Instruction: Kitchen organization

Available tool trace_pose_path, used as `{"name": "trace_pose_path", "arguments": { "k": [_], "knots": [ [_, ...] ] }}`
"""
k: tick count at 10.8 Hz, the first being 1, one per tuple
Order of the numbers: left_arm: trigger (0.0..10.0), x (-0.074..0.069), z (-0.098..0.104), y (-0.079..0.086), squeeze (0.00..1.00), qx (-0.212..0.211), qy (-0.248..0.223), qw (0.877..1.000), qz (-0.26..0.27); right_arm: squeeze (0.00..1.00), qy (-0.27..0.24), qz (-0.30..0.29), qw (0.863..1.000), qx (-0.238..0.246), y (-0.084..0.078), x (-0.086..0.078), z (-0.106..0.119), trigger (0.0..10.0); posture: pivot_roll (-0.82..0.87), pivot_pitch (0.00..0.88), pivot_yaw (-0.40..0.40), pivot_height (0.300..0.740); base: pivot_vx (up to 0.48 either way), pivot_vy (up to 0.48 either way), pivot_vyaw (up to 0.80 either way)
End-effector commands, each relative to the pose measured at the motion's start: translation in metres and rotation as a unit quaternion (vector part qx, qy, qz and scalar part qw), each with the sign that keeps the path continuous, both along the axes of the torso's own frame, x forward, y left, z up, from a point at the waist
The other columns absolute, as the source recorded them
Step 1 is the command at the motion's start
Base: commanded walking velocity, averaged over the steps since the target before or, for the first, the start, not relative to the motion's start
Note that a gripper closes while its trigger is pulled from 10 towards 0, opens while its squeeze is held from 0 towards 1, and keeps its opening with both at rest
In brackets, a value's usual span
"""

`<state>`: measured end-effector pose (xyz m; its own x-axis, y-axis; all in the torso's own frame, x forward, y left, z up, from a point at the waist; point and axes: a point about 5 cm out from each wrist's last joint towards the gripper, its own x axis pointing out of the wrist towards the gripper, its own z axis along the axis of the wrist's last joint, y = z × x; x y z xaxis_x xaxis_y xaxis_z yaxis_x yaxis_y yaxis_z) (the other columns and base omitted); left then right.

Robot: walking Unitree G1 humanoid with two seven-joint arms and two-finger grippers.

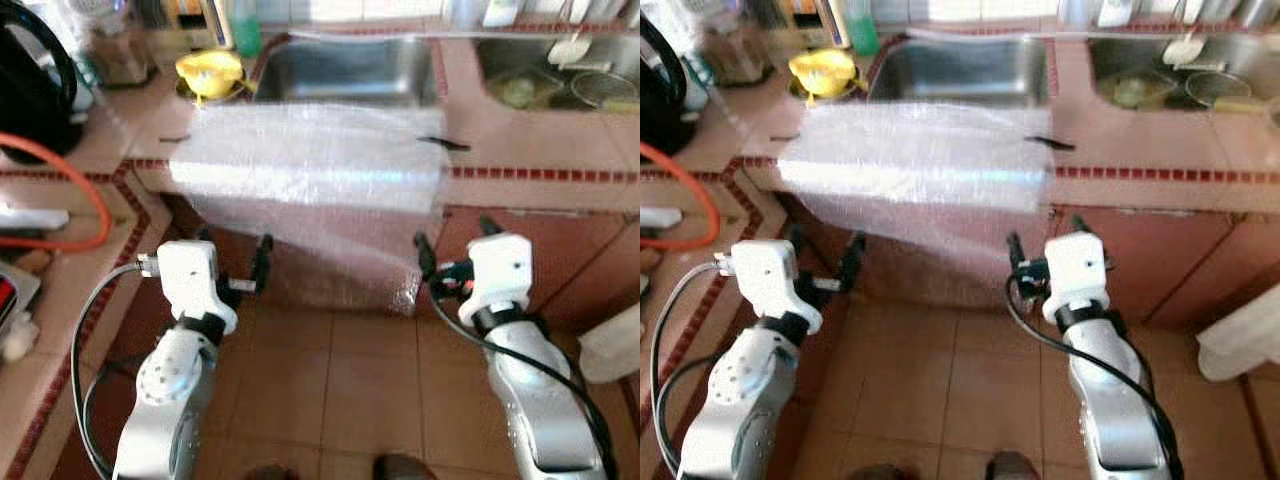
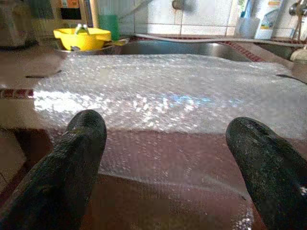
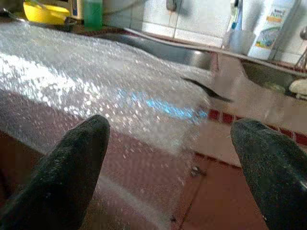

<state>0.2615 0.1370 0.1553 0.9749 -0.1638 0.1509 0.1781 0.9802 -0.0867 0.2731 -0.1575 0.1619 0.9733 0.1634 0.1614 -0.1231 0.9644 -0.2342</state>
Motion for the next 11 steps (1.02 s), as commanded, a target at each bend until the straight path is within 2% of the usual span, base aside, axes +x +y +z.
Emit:
{"name": "trace_pose_path", "arguments": {
  "k": [1, 2, 6, 8, 10, 11],
  "knots": [
    [10.0, -0.0019, -0.0007, 0.0074, 0.0, 0.007, 0.002, 1.0, 0.011, 0.0, 0.0, 0.011, 1.0, 0.007, 0.0075, -0.0017, -0.0005, 10.0, -0.16, 0.214, 0.097, 0.74, 0.304, 0.0, 0.0],
    [10.0, -0.0021, -0.0011, 0.0058, 0.0, 0.005, 0.002, 1.0, 0.006, 0.0, 0.001, 0.012, 1.0, 0.007, 0.0079, -0.0012, -0.0006, 10.0, -0.16, 0.213, 0.097, 0.74, 0.311, 0.0, 0.0],
    [10.0, -0.0023, -0.0026, 0.0026, 0.0, 0.003, 0.004, 1.0, -0.002, 0.0, 0.002, 0.016, 1.0, 0.007, 0.0091, -0.0011, -0.001, 10.0, -0.17, 0.211, 0.093, 0.74, 0.318, 0.0, -0.72],
    [10.0, -0.0033, -0.003, 0.0018, 0.0, 0.002, 0.005, 1.0, -0.003, 0.0, 0.002, 0.02, 1.0, 0.005, 0.0102, -0.0016, -0.0013, 10.0, -0.17, 0.209, 0.092, 0.74, 0.317, 0.0, 0.0],
    [10.0, -0.0013, -0.0029, 0.0068, 0.0, 0.011, 0.003, 1.0, 0.029, 0.0, -0.007, 0.031, 0.999, -0.01, 0.0121, -0.0007, 0.0017, 10.0, -0.16, 0.203, 0.086, 0.74, 0.0, 0.0, 0.0],
    [10.0, -0.0011, -0.0022, 0.0092, 0.0, 0.015, 0.0, 0.999, 0.038, 0.0, -0.011, 0.035, 0.999, -0.012, 0.013, -0.0006, 0.0025, 10.0, -0.16, 0.201, 0.084, 0.74, 0.0, 0.0, 0.77]
  ]
}}
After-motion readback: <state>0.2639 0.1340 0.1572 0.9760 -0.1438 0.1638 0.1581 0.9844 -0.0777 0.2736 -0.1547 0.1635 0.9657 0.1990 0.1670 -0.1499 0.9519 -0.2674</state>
